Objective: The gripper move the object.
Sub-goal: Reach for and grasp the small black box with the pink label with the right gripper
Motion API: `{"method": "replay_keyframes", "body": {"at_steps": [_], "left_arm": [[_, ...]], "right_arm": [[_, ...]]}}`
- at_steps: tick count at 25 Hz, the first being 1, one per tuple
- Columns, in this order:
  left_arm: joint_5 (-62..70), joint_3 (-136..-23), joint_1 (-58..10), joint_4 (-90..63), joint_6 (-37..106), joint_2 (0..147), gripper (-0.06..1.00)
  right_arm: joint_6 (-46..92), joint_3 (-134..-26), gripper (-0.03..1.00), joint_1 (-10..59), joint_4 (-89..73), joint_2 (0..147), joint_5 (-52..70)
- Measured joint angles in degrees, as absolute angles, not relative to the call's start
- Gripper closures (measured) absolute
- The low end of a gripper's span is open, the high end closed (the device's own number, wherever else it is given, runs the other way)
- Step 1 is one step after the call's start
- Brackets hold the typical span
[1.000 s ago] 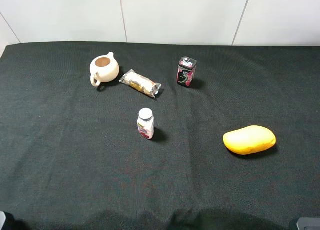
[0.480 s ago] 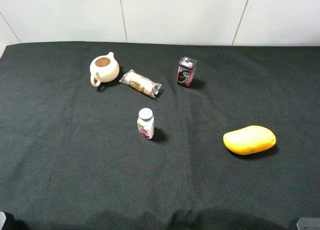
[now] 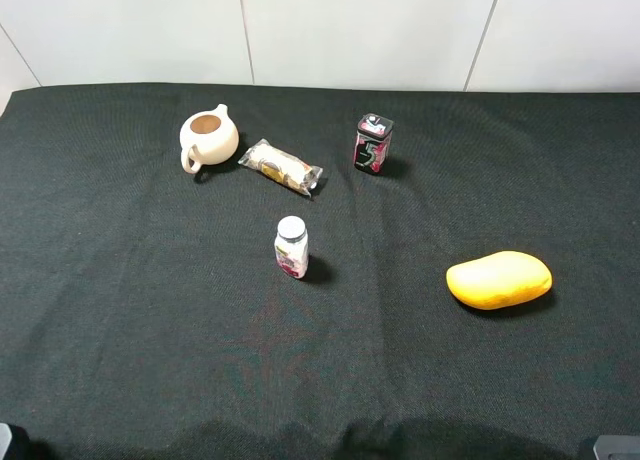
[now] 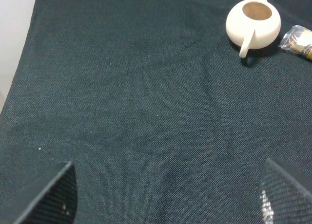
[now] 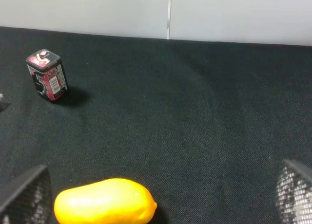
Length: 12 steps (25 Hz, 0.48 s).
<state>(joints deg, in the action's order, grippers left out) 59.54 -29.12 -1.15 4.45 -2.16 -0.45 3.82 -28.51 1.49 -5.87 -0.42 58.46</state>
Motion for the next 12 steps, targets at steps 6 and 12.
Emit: {"method": "replay_keyframes", "body": {"at_steps": [6, 12], "left_arm": [[59.5, -29.1, -1.2, 4.4, -2.2, -0.4, 0.15], [59.5, -29.1, -1.2, 4.4, -2.2, -0.4, 0.15]], "right_arm": [[3.8, -28.5, 0.27, 1.5, -5.9, -0.4, 58.5], [3.8, -28.5, 0.27, 1.5, -6.0, -0.4, 58.5]]}}
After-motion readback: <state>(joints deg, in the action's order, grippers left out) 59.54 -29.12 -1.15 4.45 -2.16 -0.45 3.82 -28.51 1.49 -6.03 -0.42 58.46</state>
